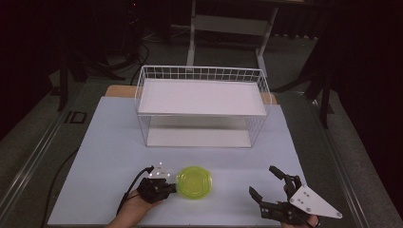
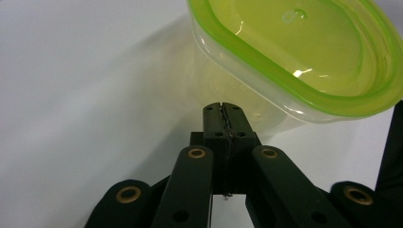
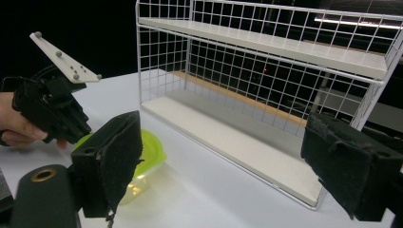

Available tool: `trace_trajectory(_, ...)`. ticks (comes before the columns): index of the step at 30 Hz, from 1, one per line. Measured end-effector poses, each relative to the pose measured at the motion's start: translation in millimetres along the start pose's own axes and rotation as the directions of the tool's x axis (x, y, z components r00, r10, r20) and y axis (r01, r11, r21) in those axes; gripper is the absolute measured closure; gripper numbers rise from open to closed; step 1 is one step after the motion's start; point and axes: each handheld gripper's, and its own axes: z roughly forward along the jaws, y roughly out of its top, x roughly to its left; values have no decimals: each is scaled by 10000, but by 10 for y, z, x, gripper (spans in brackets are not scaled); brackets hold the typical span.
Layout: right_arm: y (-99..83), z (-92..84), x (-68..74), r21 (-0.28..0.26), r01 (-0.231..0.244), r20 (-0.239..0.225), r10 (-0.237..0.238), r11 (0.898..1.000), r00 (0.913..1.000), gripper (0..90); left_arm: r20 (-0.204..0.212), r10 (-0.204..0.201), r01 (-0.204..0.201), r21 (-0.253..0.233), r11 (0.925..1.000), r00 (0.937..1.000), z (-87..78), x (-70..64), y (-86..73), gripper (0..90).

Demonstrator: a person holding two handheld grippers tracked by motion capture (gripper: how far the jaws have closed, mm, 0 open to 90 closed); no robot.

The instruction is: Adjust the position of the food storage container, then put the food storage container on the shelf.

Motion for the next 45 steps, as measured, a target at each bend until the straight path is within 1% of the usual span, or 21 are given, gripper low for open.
trace_trajectory(3, -3, -4, -6, 19, -31, 3, 31, 10000, 10000, 136, 36, 201, -201, 107, 9997, 9998, 56, -22, 41, 900)
trace_trajectory(14, -6, -9, -6, 30, -34, -49, 34, 10000, 10000, 137, 318, 224, -228, 117, 9997, 9992, 222, -58, 165, 900)
trace_trajectory(18, -7, -13, -14, 10, -21, -55, 21, 10000, 10000, 137, 253, 285, -291, 202, 9994, 9993, 240, -62, 162, 900)
trace_trajectory(21, -7, -15, -19, 1, -36, -50, 36, 10000, 10000, 136, 224, 195, -197, 99, 9998, 9996, 199, -40, 155, 900)
trace_trajectory(22, -7, -15, -20, 5, -37, -63, 37, 10000, 10000, 136, 350, 154, -152, -66, 9999, 9993, 167, -25, 148, 900)
trace_trajectory(25, -10, -10, -20, 37, -33, -49, 33, 10000, 10000, 137, 276, 169, -162, -252, 9996, 9995, 101, -15, 136, 899)
trace_trajectory(27, -12, -6, -19, 92, -24, -38, 24, 10000, 10000, 137, 158, 81, -76, -349, 9994, 9998, 0, 2, 109, 899)
trace_trajectory(30, -13, 0, -15, 112, -22, -48, 23, 9999, 10000, 137, 128, 168, -160, -635, 9979, 9998, -144, 12, 77, 897)
trace_trajectory(31, -13, 0, -14, 129, -13, -44, 14, 9999, 10000, 137, 159, 236, -221, -876, 9959, 9996, -204, 9, 64, 892)
trace_trajectory(33, -15, 5, -12, 154, -6, -43, 7, 9999, 10000, 139, 217, 272, -241, -1307, 9911, 9994, -332, 4, 45, 808)
trace_trajectory(34, -17, 11, -10, 187, -13, -50, 14, 9998, 10000, 139, 425, 422, -348, -1624, 9861, 9982, -394, -3, 34, 777)
trace_trajectory(35, -20, 14, -8, 221, 12, -41, -11, 9998, 10000, 140, 465, 604, -512, -1788, 9826, 9971, -450, -22, 28, 751)
trace_trajectory(36, -23, 22, -1, 269, 2, -37, -1, 9996, 10000, 141, 386, 749, -662, -1918, 9792, 9964, -495, -44, 24, 683)
trace_trajectory(37, -26, 33, 3, 347, 18, -37, -17, 9994, 10000, 141, 523, 933, -795, -2223, 9717, 9943, -571, -84, 18, 648)
trace_trajectory(38, -26, 33, 3, 347, 18, -37, -17, 9994, 10000, 141, 523, 933, -795, -2223, 9717, 9943, -571, -84, 18, 609)
trace_trajectory(39, -32, 49, 15, 409, 12, -72, -9, 9992, 10000, 141, 545, 976, -827, -2291, 9699, 9937, -588, -94, 19, 609)
trace_trajectory(40, -33, 52, 20, 444, 6, -79, -2, 9990, 10000, 141, 552, 1015, -857, -2368, 9678, 9933, -613, -112, 21, 574)
trace_trajectory(41, -33, 59, 26, 482, 1, -102, 4, 9988, 9999, 141, 617, 1116, -922, -2570, 9620, 9918, -656, -143, 25, 524)
trace_trajectory(42, -31, 70, 34, 553, -10, -150, 18, 9985, 9999, 141, 654, 1152, -937, -2687, 9587, 9912, -682, -158, 29, 474)
trace_trajectory(43, -30, 75, 42, 567, -30, -171, 39, 9984, 9998, 141, 796, 1214, -934, -2906, 9523, 9894, -722, -180, 37, 470)
trace_trajectory(45, -22, 92, 61, 680, 46, -219, -32, 9977, 9998, 141, 789, 1283, -991, -3011, 9484, 9886, -774, -221, 65, 345)
